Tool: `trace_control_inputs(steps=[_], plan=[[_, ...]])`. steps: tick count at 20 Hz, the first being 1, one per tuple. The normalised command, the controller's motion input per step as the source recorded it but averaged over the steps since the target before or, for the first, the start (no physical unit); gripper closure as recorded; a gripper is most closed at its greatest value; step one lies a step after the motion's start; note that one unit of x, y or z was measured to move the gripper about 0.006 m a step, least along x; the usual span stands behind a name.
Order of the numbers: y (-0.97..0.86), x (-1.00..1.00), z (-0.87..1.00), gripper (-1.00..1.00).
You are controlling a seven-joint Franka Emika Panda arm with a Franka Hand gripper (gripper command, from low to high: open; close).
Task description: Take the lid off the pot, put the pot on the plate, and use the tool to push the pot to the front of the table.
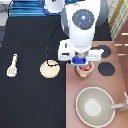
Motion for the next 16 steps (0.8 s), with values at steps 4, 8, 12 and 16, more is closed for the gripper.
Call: trace_control_inputs(steps=[4,8,12,16], plan=[[0.04,-0.10,-0.29,-1.00],[0.00,-0.21,-0.24,-1.00],[0.00,-0.14,-0.28,-1.00],[0.00,-0.08,-0.43,-1.00]])
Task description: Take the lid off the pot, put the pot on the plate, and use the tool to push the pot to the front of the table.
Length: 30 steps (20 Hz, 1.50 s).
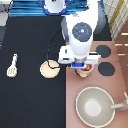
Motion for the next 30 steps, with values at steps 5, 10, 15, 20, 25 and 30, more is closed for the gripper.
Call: trace_control_inputs(steps=[5,10,15,20,25,30], plan=[[0.00,0.00,-0.34,-1.00],[0.00,-0.01,-0.34,-1.00],[0.00,-0.12,-0.39,-1.00],[0.02,-0.15,-0.13,1.00],[0.00,-0.13,0.00,1.00],[0.00,-0.27,0.00,1.00]])
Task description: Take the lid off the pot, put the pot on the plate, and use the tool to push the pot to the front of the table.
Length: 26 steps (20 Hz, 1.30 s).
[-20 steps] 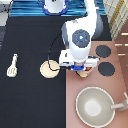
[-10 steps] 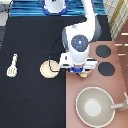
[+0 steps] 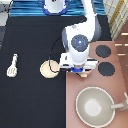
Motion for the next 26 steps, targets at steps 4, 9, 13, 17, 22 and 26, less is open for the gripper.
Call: trace_control_inputs(steps=[4,9,13,17,22,26], plan=[[0.00,-0.40,0.02,1.00],[0.00,-0.36,0.44,1.00],[-0.04,-0.50,0.75,1.00],[-0.14,-0.60,0.76,1.00],[-0.30,-0.65,0.66,1.00],[-0.60,-0.50,0.40,1.00]])
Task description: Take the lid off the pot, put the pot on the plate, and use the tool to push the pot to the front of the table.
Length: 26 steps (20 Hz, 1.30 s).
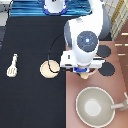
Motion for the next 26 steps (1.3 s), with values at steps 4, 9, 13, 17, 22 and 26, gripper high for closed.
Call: trace_control_inputs(steps=[4,9,13,17,22,26], plan=[[-0.71,-0.38,0.21,1.00],[-0.77,-0.27,0.04,1.00],[-0.80,-0.27,0.07,1.00],[-0.82,-0.27,0.09,1.00],[-0.78,-0.33,0.04,1.00],[-0.67,-0.48,0.00,1.00]])
